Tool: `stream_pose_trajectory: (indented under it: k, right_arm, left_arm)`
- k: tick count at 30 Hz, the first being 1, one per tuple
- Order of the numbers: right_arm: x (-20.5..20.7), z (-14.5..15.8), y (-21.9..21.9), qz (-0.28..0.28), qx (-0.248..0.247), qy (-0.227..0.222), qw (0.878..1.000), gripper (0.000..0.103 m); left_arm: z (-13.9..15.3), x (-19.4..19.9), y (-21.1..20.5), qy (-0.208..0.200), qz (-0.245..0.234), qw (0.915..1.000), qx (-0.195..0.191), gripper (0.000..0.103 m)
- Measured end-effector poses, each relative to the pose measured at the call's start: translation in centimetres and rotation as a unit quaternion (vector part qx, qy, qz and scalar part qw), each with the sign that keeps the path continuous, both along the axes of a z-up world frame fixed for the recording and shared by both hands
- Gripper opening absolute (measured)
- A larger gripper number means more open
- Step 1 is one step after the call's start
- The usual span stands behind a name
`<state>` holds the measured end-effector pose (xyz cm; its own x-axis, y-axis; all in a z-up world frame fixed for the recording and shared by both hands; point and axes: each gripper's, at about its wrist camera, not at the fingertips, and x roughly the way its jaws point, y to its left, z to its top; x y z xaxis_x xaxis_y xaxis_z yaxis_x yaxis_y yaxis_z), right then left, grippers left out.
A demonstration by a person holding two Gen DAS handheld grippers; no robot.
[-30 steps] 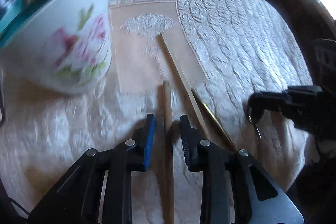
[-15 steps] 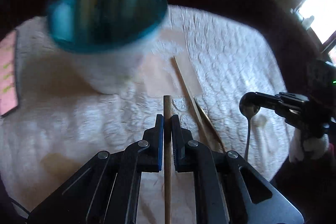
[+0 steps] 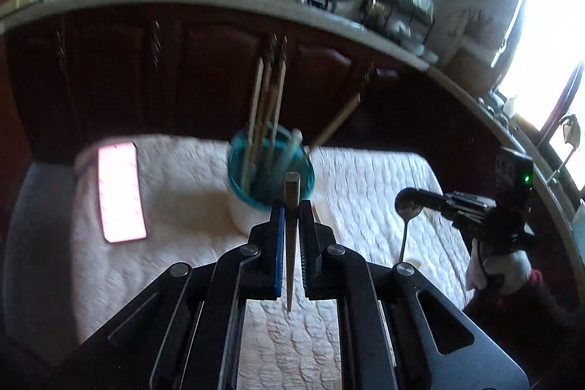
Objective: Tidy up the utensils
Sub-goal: 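Lift the chopstick and spoon and carry both over the floral cup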
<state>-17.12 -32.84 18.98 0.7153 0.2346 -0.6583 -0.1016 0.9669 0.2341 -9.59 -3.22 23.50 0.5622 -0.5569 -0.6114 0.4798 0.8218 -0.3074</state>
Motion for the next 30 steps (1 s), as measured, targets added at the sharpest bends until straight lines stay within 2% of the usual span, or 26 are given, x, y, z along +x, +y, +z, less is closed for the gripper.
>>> stream_pose_trajectory:
  k: [5,16,21,26,30]
  right_arm:
    - [1.5,2.5,2.5,-0.011,-0.03,-0.027,0.999,0.002]
    - [5.1,6.1,4.9,-0.049,-0.076,-0.075,0.993,0.002]
    - [7.3,6.8,5.6,-0.06,-0.105,-0.084,0.989,0.002]
    - [9.1,6.9,6.1,-0.071,-0.112,-0.094,0.987,0.002]
    - [10.7,7.1,7.2,-0.075,-0.147,-0.12,0.979,0.002]
  left_arm:
    - [3.0,0.2,1.8,-0.029,0.021,0.9993,-0.009,0.006]
    - [8.0,2.1,1.6,-0.091,0.04,0.9951,-0.005,0.006]
    - [8.4,4.0,0.8,-0.101,0.05,0.9936,0.001,0.006]
    - [7.7,6.1,-0.6,-0.114,0.064,0.9912,0.023,0.006]
    - [6.7,7.5,-1.5,-0.116,0.073,0.9902,0.027,0.006]
